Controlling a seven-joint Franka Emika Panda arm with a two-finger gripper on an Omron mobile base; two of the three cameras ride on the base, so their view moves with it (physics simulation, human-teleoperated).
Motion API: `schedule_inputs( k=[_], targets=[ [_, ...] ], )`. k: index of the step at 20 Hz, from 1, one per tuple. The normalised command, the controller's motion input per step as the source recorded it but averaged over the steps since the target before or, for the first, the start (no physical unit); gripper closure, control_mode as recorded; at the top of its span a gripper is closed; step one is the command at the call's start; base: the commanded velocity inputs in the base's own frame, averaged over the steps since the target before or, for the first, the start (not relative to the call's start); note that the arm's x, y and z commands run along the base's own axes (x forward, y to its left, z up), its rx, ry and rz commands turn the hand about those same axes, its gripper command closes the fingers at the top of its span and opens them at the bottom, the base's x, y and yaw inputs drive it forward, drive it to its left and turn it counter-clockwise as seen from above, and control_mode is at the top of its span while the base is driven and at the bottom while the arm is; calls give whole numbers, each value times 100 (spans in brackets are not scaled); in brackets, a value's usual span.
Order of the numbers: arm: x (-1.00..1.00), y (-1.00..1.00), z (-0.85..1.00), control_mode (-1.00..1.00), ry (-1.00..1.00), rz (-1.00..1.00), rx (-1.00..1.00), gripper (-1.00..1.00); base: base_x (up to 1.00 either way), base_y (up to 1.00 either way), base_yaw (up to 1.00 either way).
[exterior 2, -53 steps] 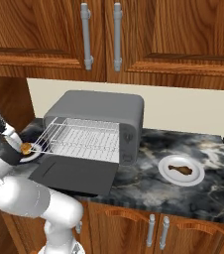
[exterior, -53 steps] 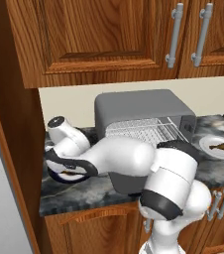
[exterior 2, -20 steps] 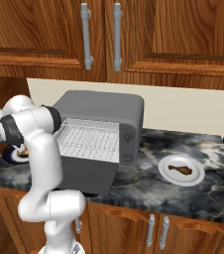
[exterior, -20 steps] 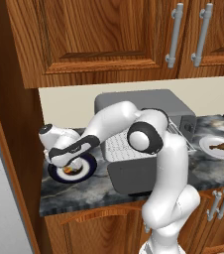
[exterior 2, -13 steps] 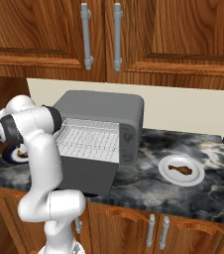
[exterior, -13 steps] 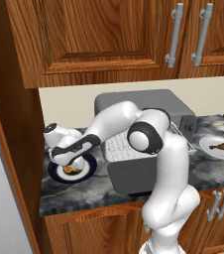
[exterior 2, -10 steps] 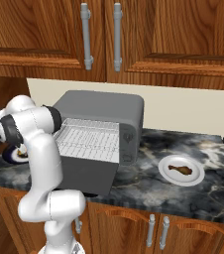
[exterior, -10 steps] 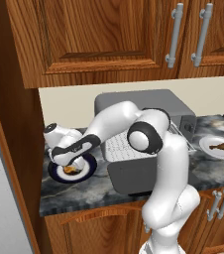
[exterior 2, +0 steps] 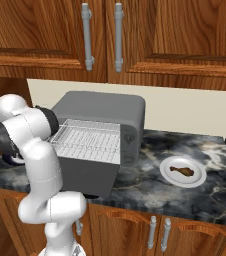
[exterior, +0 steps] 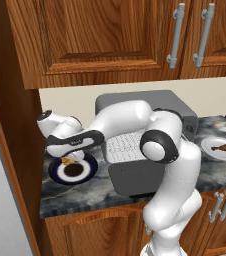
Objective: Open the toaster oven door. Place the bread on the top rack in the toaster oven and place the chicken drumstick on the bottom rack.
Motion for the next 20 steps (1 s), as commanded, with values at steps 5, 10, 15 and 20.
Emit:
schedule_inputs(
  k=[5, 10, 15, 20],
  targets=[
    [-64, -60, 97, -100, 0, -3, -1, 100, 0, 0, 0],
    [-41, -95, 75, -100, 2, -5, 0, 100, 0, 0, 0],
    [-6, -100, 14, -100, 8, -7, 1, 100, 0, 0, 0],
    [12, -100, 0, -100, 9, -3, 4, 100, 0, 0, 0]
  ],
)
